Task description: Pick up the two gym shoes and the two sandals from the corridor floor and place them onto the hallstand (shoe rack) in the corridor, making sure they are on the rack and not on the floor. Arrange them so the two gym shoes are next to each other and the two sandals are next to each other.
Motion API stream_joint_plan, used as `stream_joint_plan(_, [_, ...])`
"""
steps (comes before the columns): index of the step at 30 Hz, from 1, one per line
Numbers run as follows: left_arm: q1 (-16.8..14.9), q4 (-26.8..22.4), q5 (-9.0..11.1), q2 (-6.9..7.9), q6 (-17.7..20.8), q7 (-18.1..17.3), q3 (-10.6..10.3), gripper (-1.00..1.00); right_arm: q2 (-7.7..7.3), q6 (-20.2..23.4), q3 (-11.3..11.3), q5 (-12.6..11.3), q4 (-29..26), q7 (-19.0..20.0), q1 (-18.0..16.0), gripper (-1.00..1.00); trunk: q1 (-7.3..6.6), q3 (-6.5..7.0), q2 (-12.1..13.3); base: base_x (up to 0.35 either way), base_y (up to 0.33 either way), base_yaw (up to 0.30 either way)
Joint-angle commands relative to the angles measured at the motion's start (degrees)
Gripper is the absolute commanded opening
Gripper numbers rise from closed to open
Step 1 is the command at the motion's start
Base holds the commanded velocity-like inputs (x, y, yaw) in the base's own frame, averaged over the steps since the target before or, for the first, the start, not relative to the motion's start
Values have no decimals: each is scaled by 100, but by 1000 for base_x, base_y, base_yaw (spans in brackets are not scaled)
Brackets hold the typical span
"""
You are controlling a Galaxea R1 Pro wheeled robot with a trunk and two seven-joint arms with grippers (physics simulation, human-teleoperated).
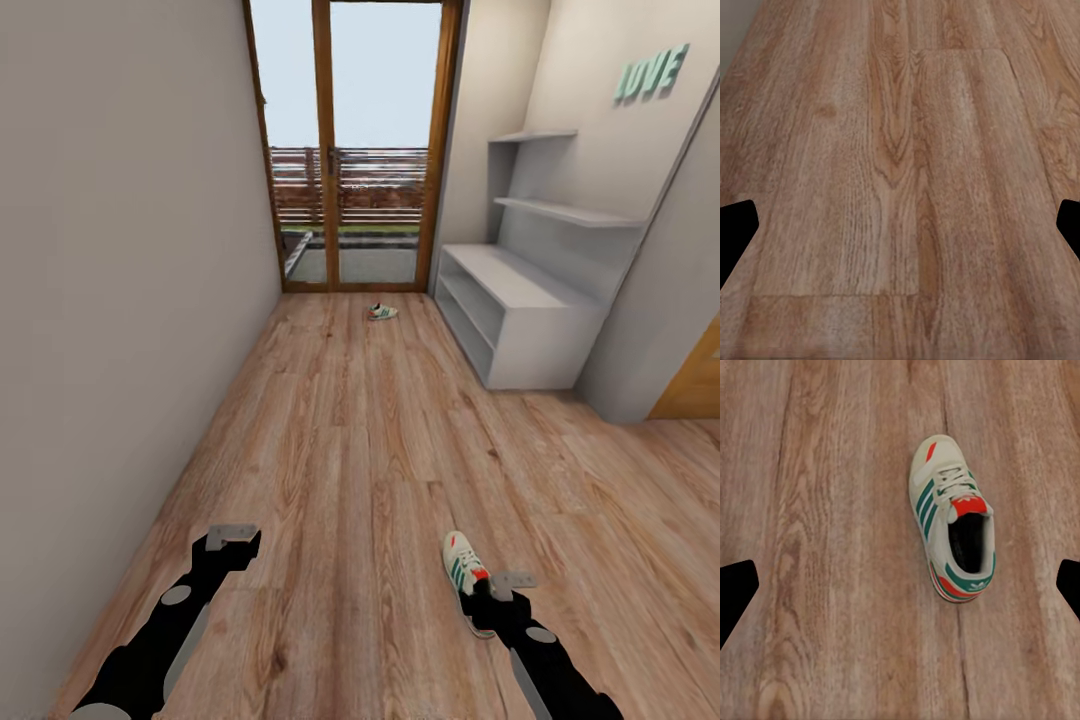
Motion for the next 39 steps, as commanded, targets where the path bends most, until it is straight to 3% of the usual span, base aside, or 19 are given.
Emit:
stream_joint_plan(1, [-2, -5, 27, 3, 12, -11, -8, 100, -1, 33, -2, -7, -13, 6, 0, 100, 22, -32, -44, 0, 0, 114])
stream_joint_plan(18, [-9, -9, 27, 3, 12, -20, -8, 100, -21, 19, 6, 8, -18, 13, 0, 100, 395, -410, -726, 0, 0, 37])
stream_joint_plan(39, [-9, -9, 27, 3, 12, -21, -17, 100, -30, -6, 15, 10, -32, -5, 0, 100, 856, -787, -1568, 0, 0, -264])
